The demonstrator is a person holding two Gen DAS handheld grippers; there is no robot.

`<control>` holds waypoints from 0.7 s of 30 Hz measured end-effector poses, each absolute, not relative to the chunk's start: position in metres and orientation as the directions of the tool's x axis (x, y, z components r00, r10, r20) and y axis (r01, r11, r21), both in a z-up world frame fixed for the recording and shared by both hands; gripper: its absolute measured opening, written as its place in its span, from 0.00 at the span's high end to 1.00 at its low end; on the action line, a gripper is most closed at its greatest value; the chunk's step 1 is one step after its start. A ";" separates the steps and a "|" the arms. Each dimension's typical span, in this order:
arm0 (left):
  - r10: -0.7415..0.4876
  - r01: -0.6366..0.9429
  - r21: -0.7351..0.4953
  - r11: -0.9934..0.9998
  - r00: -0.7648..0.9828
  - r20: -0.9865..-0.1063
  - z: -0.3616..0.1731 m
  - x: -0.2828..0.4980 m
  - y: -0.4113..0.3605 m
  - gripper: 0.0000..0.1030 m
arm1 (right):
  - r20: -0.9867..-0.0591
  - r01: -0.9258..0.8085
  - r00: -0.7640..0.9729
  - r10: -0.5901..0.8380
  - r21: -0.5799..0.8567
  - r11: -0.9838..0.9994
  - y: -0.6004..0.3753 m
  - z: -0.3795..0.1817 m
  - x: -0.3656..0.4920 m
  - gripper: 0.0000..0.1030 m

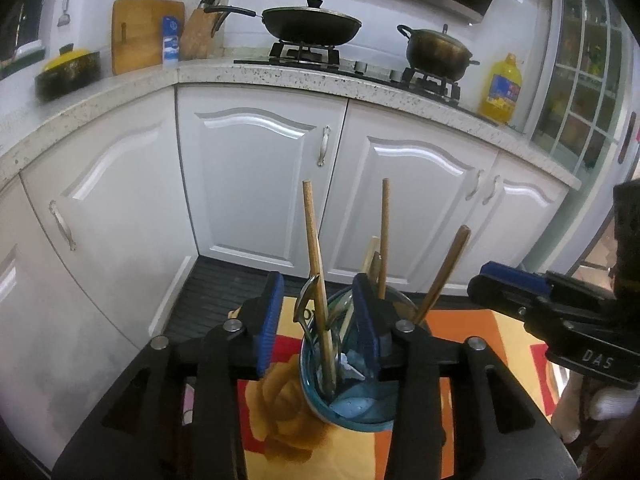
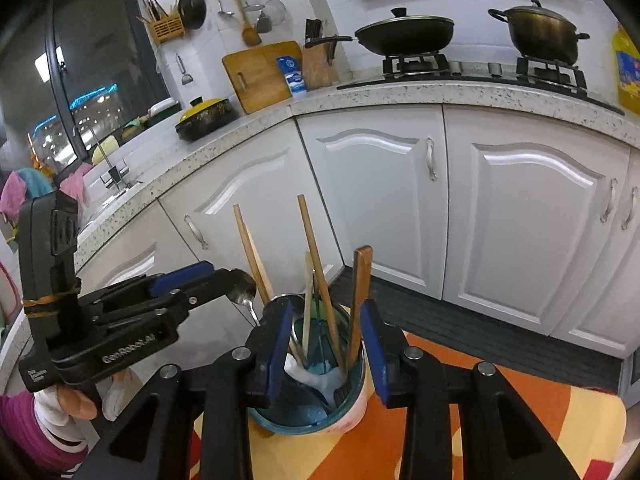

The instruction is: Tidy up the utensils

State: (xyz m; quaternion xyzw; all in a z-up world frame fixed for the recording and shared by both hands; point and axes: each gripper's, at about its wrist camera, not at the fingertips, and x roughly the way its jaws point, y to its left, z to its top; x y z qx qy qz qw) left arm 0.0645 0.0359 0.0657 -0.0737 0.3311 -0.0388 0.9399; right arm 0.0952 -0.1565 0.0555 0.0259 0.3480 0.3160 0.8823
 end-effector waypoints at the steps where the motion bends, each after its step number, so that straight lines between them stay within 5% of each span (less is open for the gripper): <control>1: -0.123 0.022 -0.169 0.985 0.778 -0.616 0.067 0.063 0.037 0.57 | -0.597 -0.536 0.560 0.574 0.267 0.801 -0.158 0.055 0.094 0.67; 21: -0.053 -0.016 -0.105 0.994 0.782 -0.621 0.063 0.025 0.017 0.55 | -0.611 -0.460 0.623 0.489 0.220 0.860 -0.157 0.047 0.055 0.60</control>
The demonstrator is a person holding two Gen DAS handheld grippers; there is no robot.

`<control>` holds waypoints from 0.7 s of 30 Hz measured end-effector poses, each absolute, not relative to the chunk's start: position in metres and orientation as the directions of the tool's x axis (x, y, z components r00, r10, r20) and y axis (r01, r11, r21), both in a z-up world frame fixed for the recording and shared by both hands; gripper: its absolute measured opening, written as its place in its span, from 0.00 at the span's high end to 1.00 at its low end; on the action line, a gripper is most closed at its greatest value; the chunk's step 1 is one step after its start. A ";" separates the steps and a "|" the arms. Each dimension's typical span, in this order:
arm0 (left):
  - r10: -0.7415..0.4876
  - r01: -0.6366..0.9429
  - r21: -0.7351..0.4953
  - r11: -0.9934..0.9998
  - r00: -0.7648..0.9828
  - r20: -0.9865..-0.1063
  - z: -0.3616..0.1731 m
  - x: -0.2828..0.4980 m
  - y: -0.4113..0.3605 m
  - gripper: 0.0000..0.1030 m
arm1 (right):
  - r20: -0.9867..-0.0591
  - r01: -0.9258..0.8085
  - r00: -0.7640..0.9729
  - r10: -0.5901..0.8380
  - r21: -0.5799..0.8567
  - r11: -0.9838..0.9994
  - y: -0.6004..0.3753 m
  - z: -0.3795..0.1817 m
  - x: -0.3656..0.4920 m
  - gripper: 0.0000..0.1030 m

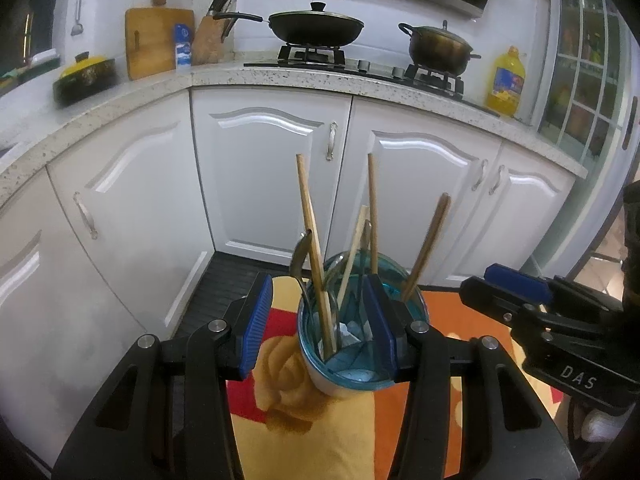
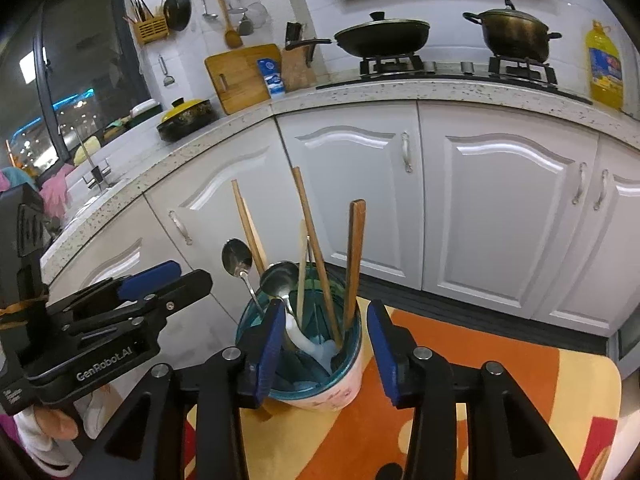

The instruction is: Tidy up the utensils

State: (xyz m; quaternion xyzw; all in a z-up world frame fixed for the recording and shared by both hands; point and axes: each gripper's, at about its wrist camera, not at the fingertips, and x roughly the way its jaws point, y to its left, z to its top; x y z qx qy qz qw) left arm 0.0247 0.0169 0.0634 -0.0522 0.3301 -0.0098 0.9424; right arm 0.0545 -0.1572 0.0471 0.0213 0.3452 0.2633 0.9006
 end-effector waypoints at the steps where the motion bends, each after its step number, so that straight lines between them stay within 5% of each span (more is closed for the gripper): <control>1: -0.051 -0.017 -0.104 0.994 0.782 -0.621 0.064 0.023 0.016 0.55 | -0.611 -0.457 0.625 0.485 0.217 0.863 -0.158 0.047 0.054 0.60; 17: -0.015 -0.041 -0.080 0.996 0.804 -0.595 0.075 0.001 0.008 0.55 | -0.607 -0.417 0.670 0.428 0.169 0.893 -0.162 0.053 0.034 0.58; 21: 0.007 -0.059 -0.071 0.996 0.814 -0.582 0.079 -0.003 0.009 0.55 | -0.600 -0.422 0.678 0.424 0.154 0.893 -0.159 0.056 0.029 0.51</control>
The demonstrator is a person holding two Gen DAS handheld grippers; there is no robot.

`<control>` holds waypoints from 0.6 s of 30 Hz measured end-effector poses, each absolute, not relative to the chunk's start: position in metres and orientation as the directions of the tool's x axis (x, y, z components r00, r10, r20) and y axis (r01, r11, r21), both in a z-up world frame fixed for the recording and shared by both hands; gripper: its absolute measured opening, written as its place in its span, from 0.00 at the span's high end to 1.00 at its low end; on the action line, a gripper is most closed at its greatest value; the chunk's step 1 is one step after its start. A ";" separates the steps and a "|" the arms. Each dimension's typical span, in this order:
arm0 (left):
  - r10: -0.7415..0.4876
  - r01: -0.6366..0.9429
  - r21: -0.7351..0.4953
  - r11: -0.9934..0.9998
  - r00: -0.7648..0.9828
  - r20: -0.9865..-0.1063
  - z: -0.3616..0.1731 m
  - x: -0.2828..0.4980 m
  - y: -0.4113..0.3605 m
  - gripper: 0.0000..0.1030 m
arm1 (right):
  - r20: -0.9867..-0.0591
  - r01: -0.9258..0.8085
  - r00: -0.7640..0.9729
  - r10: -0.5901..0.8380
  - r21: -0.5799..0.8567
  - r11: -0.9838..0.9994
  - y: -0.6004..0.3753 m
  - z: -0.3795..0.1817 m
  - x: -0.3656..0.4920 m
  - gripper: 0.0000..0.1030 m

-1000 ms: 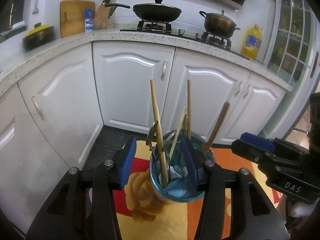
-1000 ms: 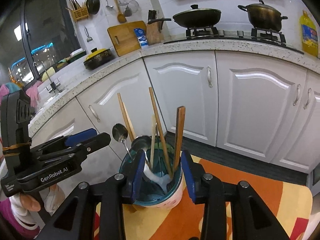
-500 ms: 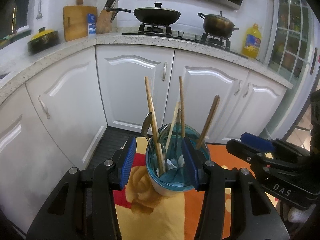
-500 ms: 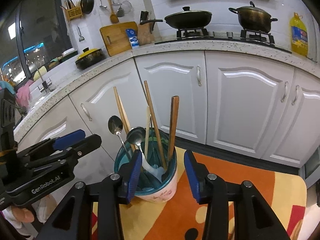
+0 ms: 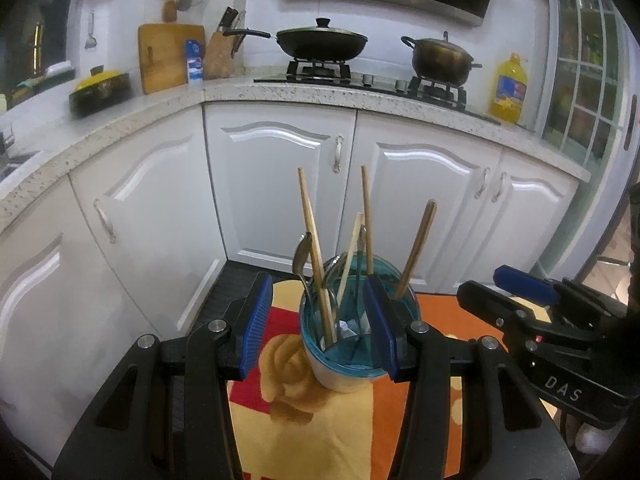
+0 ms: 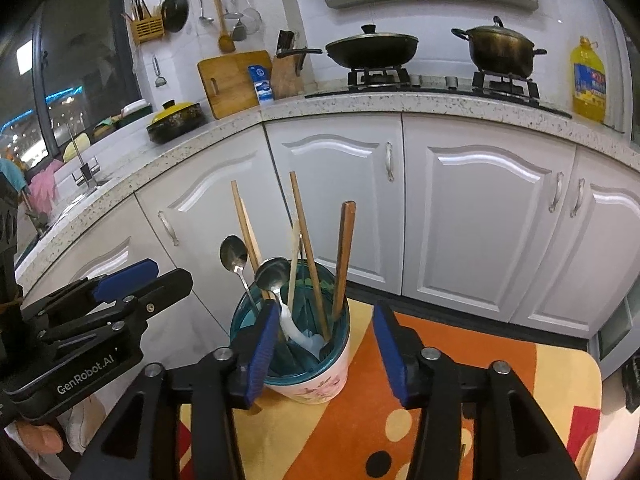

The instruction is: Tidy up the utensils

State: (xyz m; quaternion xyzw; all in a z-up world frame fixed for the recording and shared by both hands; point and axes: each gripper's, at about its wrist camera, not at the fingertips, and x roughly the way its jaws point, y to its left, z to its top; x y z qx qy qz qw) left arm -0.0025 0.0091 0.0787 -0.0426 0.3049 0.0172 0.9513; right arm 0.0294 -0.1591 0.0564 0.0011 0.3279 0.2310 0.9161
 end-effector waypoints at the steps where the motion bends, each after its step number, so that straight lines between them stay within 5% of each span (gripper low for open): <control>1: 0.009 -0.061 -0.069 0.996 0.815 -0.580 0.079 -0.003 0.010 0.55 | -0.598 -0.423 0.680 0.423 0.150 0.893 -0.158 0.057 0.029 0.50; 18: 0.045 -0.090 -0.053 0.995 0.822 -0.567 0.078 -0.008 0.014 0.55 | -0.605 -0.435 0.676 0.419 0.131 0.891 -0.149 0.057 0.024 0.50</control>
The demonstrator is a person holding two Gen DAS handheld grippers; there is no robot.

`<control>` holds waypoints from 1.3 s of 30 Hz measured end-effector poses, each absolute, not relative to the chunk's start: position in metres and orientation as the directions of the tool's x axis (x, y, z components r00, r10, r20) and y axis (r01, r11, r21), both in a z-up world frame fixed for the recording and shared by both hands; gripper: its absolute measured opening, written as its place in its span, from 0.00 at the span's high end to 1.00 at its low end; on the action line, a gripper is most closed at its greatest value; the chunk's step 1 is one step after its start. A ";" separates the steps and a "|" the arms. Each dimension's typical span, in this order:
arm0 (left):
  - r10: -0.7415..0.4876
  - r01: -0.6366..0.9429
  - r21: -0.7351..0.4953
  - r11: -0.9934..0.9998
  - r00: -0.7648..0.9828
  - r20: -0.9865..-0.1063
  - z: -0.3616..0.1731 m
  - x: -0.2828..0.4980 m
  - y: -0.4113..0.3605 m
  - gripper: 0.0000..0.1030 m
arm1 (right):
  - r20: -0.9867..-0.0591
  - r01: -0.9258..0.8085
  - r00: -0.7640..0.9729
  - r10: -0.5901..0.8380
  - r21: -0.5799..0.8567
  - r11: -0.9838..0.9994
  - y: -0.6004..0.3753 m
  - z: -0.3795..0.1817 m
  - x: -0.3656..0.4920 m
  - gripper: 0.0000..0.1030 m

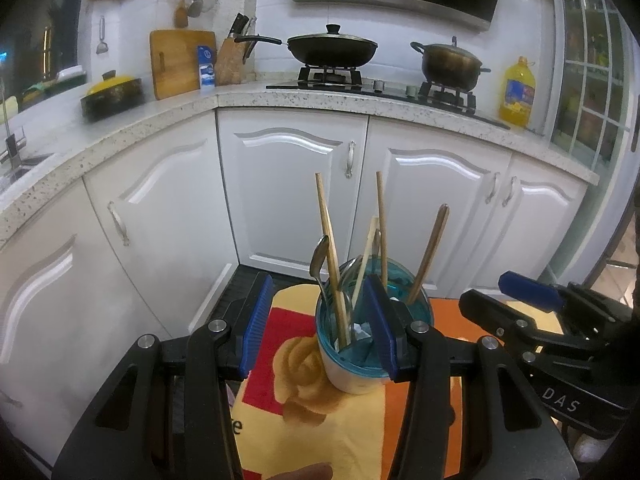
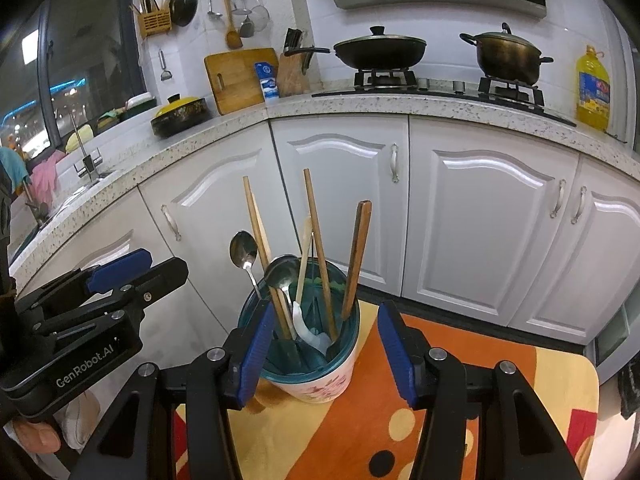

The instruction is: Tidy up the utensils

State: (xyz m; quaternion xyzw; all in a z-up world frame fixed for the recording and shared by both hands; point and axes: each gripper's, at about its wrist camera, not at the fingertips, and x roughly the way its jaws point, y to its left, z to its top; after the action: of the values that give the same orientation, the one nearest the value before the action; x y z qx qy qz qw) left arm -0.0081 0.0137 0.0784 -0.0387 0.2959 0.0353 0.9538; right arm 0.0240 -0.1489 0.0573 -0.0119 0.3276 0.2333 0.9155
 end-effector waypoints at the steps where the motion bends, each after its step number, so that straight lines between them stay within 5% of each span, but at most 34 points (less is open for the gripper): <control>1: 0.046 -0.091 -0.052 0.994 0.823 -0.566 0.078 -0.008 0.014 0.55 | -0.607 -0.435 0.675 0.420 0.132 0.891 -0.149 0.057 0.024 0.49; 39: 0.048 -0.105 -0.061 0.993 0.800 -0.598 0.065 -0.004 0.017 0.55 | -0.630 -0.424 0.670 0.392 0.107 0.899 -0.146 0.045 0.029 0.49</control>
State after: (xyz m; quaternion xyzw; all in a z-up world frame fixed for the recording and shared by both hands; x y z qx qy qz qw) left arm -0.0040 0.0172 0.0649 -0.0457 0.3134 0.0404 0.9477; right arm 0.0286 -0.1463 0.0448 -0.0241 0.3390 0.2233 0.9136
